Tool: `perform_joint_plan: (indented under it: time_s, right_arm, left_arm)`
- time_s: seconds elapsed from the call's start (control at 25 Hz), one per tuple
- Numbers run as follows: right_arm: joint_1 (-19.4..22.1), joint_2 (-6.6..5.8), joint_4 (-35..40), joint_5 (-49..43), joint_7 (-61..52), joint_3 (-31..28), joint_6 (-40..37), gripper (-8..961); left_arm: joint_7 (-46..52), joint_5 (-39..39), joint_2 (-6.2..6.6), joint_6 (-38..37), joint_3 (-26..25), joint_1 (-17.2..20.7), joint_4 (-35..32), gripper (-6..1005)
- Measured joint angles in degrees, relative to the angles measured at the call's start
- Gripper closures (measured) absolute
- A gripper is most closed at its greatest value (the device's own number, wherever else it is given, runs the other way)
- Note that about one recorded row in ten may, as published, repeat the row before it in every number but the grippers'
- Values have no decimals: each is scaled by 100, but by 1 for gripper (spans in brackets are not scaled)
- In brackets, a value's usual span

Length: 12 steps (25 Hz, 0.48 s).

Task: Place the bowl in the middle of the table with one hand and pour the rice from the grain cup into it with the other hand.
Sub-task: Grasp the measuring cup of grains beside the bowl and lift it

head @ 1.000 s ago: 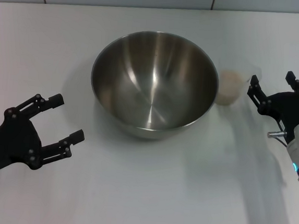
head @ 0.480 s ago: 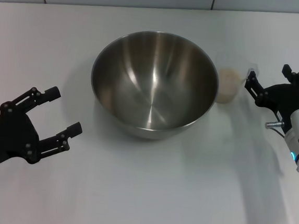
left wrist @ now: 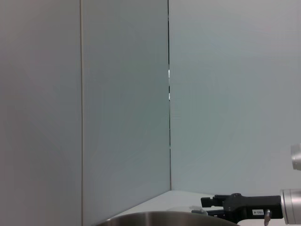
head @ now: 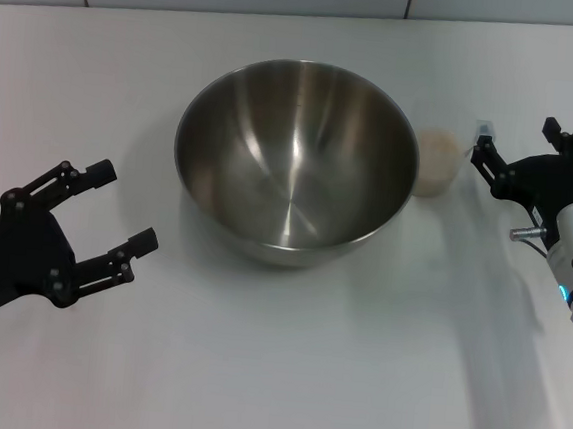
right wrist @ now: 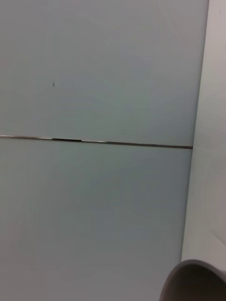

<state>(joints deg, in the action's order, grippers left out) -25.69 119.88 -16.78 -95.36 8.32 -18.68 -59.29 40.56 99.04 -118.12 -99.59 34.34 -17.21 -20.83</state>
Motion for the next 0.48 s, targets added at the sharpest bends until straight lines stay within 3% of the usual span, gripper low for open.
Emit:
perform_joint_plan:
  time_s: [0.32,0.48]
  right_arm:
    - [-50,-8,18,-12,25,-4,32,122]
    - [-54,-9,24,-19,13,43,32,178]
  left_arm:
    - [9,-8,0,-1,-62,-11,17,139]
    - [10,-8,0,-1,-61,-9,32,139]
